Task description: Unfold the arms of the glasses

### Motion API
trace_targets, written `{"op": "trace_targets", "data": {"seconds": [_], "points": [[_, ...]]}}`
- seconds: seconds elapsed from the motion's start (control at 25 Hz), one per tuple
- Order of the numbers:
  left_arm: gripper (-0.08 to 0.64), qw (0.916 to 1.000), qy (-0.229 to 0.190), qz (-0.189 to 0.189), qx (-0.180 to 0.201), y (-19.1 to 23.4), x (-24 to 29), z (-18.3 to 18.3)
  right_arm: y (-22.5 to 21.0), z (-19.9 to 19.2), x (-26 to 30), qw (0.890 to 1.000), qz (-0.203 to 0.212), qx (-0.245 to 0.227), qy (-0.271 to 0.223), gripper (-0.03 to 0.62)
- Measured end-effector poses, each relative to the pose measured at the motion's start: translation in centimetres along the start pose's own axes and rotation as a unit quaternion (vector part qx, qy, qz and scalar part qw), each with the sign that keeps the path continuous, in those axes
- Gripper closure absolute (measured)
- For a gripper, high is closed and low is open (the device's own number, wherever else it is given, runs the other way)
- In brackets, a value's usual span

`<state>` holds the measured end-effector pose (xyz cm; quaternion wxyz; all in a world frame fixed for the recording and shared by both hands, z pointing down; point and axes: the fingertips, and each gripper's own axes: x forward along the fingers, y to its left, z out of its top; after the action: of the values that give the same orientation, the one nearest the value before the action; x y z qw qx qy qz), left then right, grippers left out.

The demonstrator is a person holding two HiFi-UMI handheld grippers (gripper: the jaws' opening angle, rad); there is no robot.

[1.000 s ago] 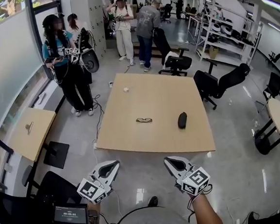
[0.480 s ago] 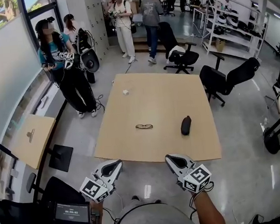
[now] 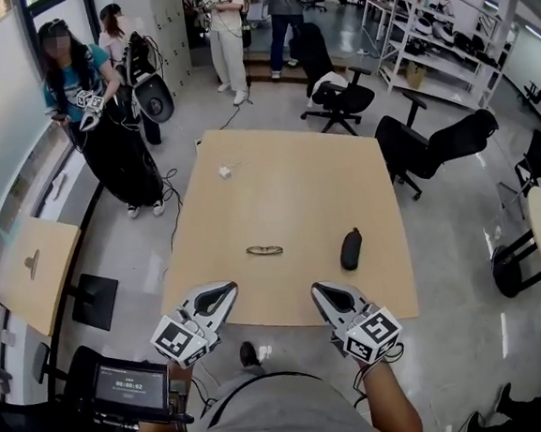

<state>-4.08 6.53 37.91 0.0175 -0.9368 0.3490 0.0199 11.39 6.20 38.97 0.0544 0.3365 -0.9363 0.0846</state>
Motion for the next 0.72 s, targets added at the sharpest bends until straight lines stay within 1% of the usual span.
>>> {"op": "trace_targets", "data": {"seconds": [0.12, 0.24, 0.36, 0.48, 0.6, 0.72], "points": [[0.555, 0.9999, -0.011, -0.006, 0.003, 3.9, 2.0, 0.2, -1.8, 1.1, 3.1, 1.0, -0.009, -0.01, 0.006, 0.584], [0.555, 0.9998, -0.012, -0.014, 0.009, 7.6, 3.1, -0.3, -3.0, 1.7, 6.7, 1.0, -0.016, -0.012, 0.011, 0.584], [0.555, 0.9994, -0.023, -0.028, -0.001, 11.0, 4.3, -0.5, -4.4, 2.2, 10.0, 0.999, -0.026, -0.019, 0.017, 0.584], [0.555, 0.9989, -0.021, -0.042, -0.007, 14.2, 5.6, -1.4, -6.0, 2.0, 13.2, 0.999, -0.037, -0.013, 0.024, 0.584], [0.555, 0.998, -0.015, -0.056, -0.026, 15.5, 6.4, -2.2, -6.8, 1.1, 15.1, 0.998, -0.039, 0.008, 0.04, 0.584], [0.555, 0.9974, -0.007, -0.064, -0.032, 16.3, 7.8, -3.2, -8.5, 0.3, 16.3, 0.998, -0.041, 0.018, 0.054, 0.584]]}}
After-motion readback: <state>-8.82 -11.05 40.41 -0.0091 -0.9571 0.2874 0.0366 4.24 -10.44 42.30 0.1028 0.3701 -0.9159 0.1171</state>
